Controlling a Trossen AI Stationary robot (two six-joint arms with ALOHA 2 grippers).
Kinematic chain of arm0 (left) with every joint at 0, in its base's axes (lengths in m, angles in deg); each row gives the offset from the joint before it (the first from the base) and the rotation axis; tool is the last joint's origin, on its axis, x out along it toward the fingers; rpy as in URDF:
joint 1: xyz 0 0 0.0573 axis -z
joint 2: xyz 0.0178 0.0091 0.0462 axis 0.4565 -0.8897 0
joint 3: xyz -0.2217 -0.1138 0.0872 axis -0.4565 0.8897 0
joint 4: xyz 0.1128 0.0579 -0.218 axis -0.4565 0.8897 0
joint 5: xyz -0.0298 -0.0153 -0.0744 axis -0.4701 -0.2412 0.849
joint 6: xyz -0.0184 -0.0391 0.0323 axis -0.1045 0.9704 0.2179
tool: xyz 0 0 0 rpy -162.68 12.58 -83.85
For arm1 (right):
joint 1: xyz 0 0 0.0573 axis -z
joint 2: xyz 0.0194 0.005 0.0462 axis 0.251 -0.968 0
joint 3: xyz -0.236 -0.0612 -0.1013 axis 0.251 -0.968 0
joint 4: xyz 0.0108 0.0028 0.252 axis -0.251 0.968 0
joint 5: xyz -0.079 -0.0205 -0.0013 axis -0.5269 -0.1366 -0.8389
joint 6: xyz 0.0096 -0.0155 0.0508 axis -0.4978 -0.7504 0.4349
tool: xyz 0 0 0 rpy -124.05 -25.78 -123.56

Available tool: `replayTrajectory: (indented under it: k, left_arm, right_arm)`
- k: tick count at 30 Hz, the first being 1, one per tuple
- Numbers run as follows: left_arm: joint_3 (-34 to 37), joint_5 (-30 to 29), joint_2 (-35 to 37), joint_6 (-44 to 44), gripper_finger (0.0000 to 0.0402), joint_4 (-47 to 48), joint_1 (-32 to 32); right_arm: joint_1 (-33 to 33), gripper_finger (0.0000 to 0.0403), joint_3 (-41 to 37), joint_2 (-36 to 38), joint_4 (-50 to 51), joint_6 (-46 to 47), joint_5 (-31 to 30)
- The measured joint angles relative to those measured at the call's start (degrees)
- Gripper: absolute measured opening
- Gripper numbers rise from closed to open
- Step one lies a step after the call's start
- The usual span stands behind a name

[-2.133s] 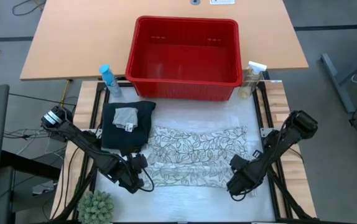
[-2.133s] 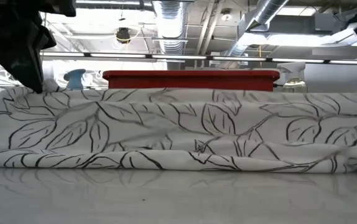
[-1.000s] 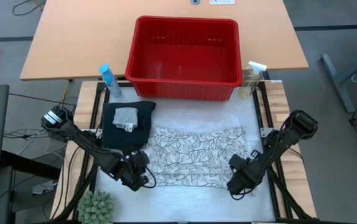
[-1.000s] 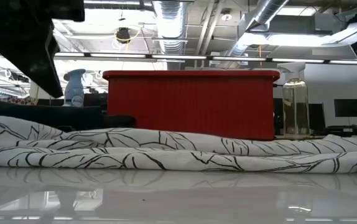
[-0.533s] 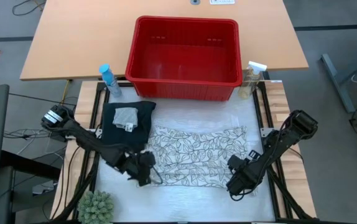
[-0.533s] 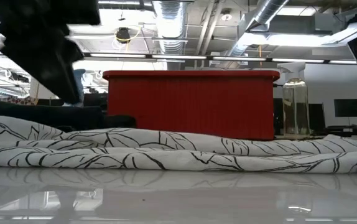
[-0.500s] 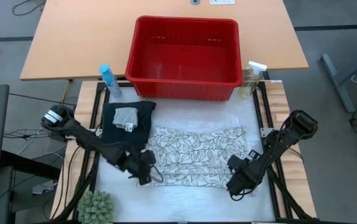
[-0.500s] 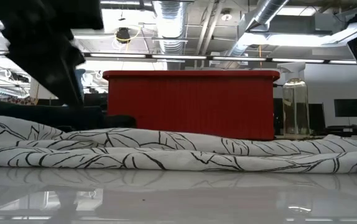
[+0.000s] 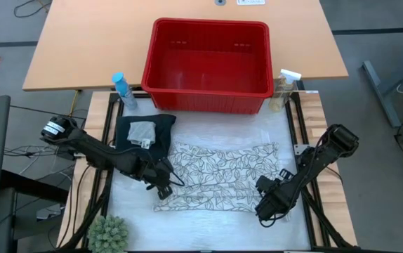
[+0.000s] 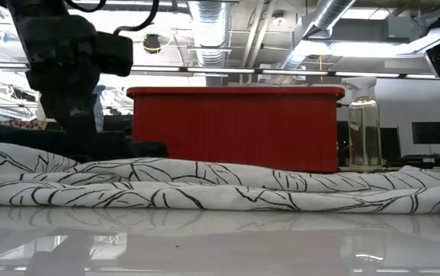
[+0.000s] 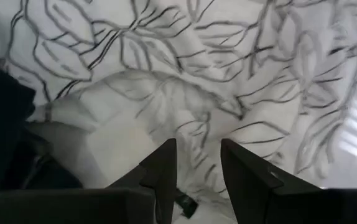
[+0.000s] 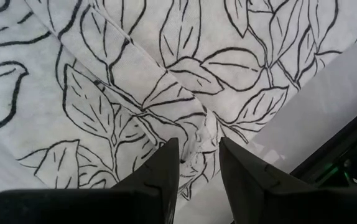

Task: Fold Laundry from Bin
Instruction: Fold the white patterned shirt

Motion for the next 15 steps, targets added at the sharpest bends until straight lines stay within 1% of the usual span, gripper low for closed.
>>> replayTrajectory:
  k: [5,10,12,15]
  left_arm:
    - [0.0,2.3,-0.3,-0.5,0.0112,-1.2,0.2]
    - [0.0,2.2,-1.1,-1.3,0.0112,-2.6,0.5]
    - [0.1,0.9,-1.1,-0.9,0.0112,-2.7,0.5]
    - [1.8,1.8,-1.1,-0.2,0.0112,-5.3,0.6]
  right_arm:
    - [0.0,0.014,0.0,0.0,-0.7,0.0,-0.7]
    - [0.0,0.0139,0.0,0.0,-0.7,0.0,-0.8]
    - [0.0,0.0139,0.0,0.0,-0.8,0.0,-1.0]
    - [0.0,0.0139,0.0,0.0,-0.9,0.0,-1.2]
